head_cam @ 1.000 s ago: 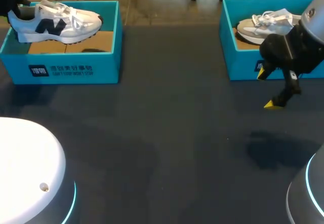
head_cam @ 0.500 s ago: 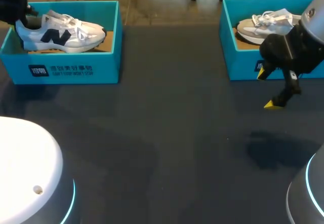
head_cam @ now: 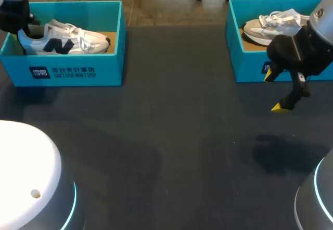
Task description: Take the shoe out of the shoebox, open the shoe tongue, remove and reinsert the insole, then place the shoe into the shoebox
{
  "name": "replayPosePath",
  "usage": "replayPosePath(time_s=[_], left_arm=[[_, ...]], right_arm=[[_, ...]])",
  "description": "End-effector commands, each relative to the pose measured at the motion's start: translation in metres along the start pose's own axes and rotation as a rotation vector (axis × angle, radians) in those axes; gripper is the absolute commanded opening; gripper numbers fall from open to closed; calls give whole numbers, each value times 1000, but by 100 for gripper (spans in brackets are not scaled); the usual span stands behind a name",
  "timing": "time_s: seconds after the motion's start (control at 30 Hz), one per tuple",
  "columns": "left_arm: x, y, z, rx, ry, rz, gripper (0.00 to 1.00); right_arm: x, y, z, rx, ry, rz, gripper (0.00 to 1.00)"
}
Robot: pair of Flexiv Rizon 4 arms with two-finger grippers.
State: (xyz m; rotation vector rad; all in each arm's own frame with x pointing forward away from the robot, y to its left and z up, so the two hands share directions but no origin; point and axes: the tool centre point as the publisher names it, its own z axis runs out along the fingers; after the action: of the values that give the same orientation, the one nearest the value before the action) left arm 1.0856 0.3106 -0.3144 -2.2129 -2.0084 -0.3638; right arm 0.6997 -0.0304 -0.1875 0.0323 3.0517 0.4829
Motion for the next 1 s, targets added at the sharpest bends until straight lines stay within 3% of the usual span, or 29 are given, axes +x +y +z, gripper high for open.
replayPosePath(time_s=[0.03,0.6,1.0], left_arm=[[-1,-5,7,-11,-7,10,0],[-18,-29,38,17,10,11,0],[-22,-28,60,87,33,40,0]], right_arm=[[-2,1,1,4,2,1,100],[-2,1,1,4,2,1,100],[-2,1,1,4,2,1,100]])
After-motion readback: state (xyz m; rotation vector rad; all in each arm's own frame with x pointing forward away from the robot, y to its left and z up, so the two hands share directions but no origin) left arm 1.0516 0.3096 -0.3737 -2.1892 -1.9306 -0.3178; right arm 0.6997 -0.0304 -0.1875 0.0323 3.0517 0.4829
